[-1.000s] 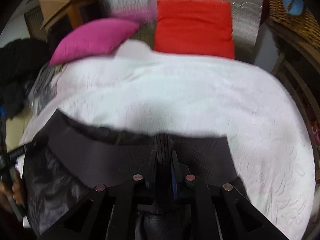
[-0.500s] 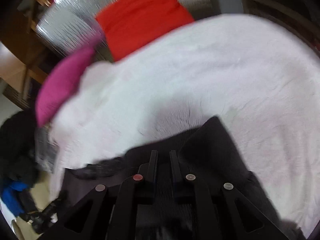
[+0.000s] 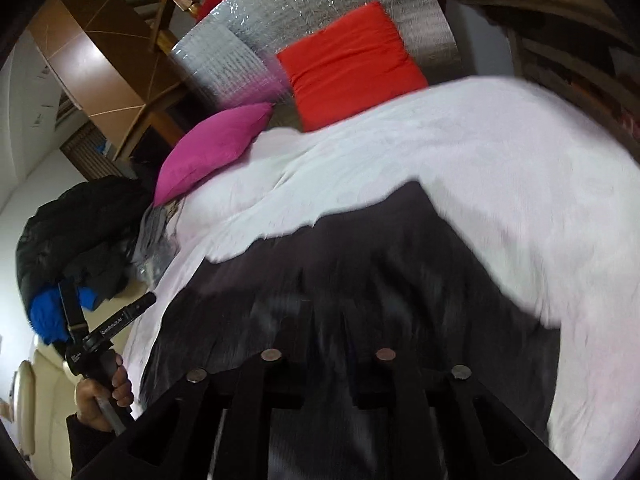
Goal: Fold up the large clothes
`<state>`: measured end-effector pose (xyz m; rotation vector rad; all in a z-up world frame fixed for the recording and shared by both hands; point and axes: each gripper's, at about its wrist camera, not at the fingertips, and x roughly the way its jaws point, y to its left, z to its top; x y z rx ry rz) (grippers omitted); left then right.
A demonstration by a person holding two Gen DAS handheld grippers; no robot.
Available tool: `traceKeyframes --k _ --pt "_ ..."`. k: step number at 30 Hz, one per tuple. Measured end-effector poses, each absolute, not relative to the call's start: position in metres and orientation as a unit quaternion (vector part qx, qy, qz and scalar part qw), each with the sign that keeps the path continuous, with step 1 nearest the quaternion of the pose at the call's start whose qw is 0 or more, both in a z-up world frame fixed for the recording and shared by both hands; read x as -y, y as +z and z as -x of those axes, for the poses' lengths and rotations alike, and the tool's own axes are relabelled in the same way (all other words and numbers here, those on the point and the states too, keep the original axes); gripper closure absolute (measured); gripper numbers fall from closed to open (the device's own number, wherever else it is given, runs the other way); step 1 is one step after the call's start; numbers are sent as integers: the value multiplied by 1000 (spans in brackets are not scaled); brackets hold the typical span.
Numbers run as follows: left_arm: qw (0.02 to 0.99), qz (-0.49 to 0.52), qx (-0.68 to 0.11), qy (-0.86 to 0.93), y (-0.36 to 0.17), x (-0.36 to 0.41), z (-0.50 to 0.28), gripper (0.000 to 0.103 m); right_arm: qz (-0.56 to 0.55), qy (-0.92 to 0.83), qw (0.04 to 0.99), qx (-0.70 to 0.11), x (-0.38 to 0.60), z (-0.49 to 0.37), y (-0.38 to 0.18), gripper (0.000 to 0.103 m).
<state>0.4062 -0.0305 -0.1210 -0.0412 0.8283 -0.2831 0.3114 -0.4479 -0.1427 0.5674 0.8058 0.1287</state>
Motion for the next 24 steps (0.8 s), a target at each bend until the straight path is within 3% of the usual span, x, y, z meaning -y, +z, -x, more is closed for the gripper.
traceKeyframes --k 3,4,5,6,7,10,12,14,18,24 --pt "894 14 -412 -176 -128 40 -376 25 -288 84 859 -415 435 -302 -157 74" --pt "890 11 -418 -180 -133 42 -370 25 -284 89 856 -422 429 -300 -161 65" --pt "885 10 -427 -183 -139 42 -363 25 -277 91 854 -430 423 -301 -165 40" --pt "878 14 -443 -183 -148 41 -357 25 -275 93 852 -436 419 -301 -170 28" --pt "873 17 -451 -182 -153 41 -356 25 -278 97 851 -434 417 -301 -173 24" --pt "867 8 -469 -167 -172 41 -358 23 -282 70 852 -435 417 -307 -187 28" --pt "877 -39 -454 -156 -179 47 -361 21 -266 36 852 -448 420 -313 -197 41" --pt "884 -71 -440 -139 -183 52 -363 18 -243 -7 857 -455 426 -317 -202 65" --pt "881 -66 -450 -131 -189 51 -373 17 -279 -9 843 -460 443 -321 -208 71" --pt "887 -76 -440 -119 -195 58 -377 16 -287 -10 844 -454 444 -317 -203 68"
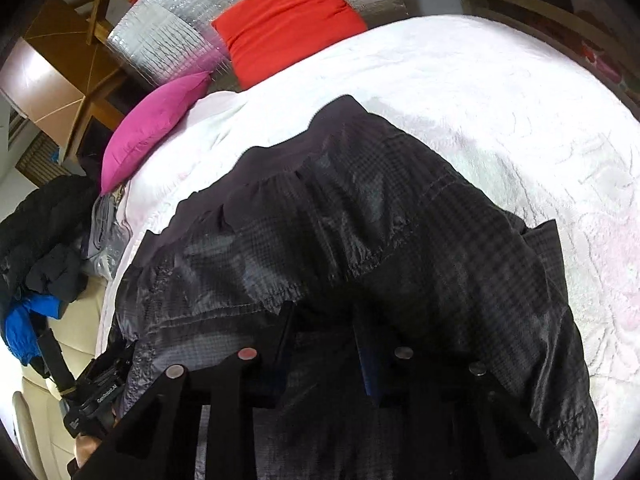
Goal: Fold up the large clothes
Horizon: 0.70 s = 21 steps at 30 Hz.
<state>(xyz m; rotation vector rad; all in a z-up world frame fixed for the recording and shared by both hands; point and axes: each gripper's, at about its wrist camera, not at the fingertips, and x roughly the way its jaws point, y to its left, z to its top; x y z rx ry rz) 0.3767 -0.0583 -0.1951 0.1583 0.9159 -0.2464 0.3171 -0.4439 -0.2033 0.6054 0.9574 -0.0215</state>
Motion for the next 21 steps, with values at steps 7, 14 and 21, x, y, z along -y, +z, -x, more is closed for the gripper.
traceKeyframes --k 7,14,21 --pt "901 -100 -409 -106 -173 54 -354 16 -263 33 864 -428 420 -312 -176 43" --pt "921 -108 -369 -69 -157 38 -348 16 -231 85 898 -364 370 -328 -142 29" --pt "919 -114 -371 -63 -158 33 -349 16 -199 88 890 -400 337 -371 -154 32"
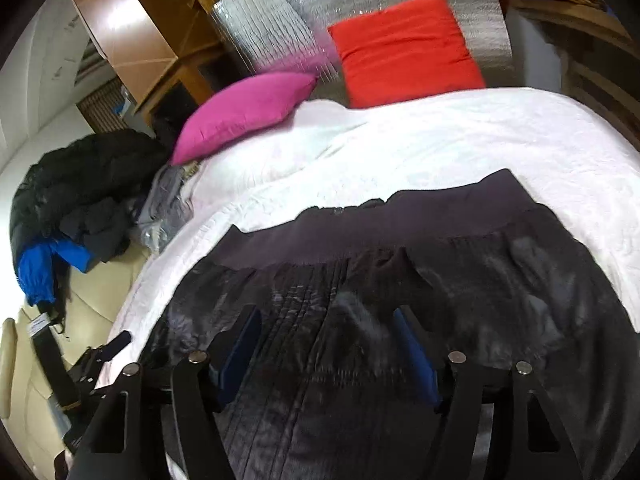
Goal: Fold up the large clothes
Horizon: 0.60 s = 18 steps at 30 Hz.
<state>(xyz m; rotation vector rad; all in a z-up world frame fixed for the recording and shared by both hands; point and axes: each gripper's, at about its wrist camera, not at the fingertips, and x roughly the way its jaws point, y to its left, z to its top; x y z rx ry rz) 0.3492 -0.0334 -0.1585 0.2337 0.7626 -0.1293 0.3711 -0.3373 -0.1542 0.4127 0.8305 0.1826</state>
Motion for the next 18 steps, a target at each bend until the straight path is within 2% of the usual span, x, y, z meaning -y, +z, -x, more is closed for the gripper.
traceKeyframes --k 7,13,18 --pt "919 -121 -370 -57 -161 35 -351 16 -201 21 851 -484 354 -402 -201 33" --pt "918 -119 -375 -55 -162 30 -354 16 -206 -5 858 -472 368 -397 -199 34" --pt "918 -119 -376 -50 -163 26 -354 16 -228 -31 873 -429 394 -375 -175 34"
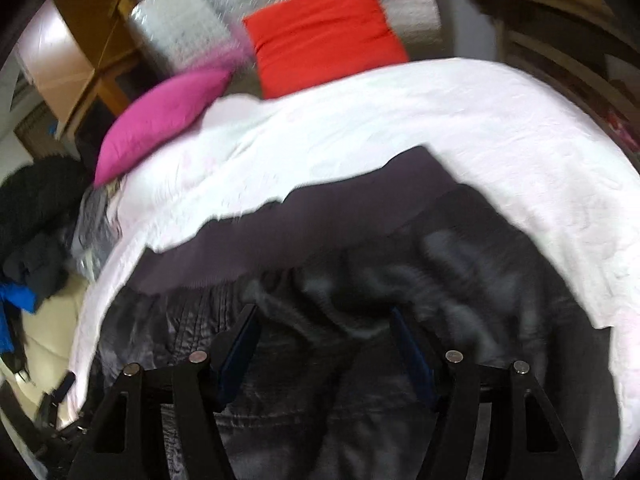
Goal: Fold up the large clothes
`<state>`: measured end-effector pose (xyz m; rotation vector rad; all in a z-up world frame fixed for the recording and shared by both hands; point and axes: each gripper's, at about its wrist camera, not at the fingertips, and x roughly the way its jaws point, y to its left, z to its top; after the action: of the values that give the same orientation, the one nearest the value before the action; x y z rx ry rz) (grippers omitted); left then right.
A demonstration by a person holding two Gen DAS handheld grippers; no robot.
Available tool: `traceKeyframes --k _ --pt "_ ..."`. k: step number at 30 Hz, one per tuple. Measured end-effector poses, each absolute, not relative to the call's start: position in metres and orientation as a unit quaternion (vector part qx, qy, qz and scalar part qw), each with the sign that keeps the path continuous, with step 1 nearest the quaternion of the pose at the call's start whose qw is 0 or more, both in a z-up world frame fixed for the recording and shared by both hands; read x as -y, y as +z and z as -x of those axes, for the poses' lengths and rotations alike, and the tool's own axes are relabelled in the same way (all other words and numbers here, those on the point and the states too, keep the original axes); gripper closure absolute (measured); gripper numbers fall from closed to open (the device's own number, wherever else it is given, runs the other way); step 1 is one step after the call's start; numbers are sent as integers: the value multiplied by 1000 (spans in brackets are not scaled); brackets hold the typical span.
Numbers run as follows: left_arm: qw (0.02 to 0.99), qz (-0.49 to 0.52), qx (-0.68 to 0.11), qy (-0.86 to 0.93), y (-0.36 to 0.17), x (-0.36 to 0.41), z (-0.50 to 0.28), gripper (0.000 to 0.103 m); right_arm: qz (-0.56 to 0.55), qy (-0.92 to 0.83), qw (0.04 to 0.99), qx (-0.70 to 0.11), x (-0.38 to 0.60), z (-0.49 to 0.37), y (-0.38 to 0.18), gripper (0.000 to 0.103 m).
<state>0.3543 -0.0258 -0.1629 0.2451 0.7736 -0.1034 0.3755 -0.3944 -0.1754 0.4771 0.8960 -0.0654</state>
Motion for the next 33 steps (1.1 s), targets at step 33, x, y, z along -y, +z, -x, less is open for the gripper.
traceKeyframes --k 33 --pt "890 53 -425 -153 -149 -59 -377 10 -357 -6 835 -419 541 -285 -178 26"
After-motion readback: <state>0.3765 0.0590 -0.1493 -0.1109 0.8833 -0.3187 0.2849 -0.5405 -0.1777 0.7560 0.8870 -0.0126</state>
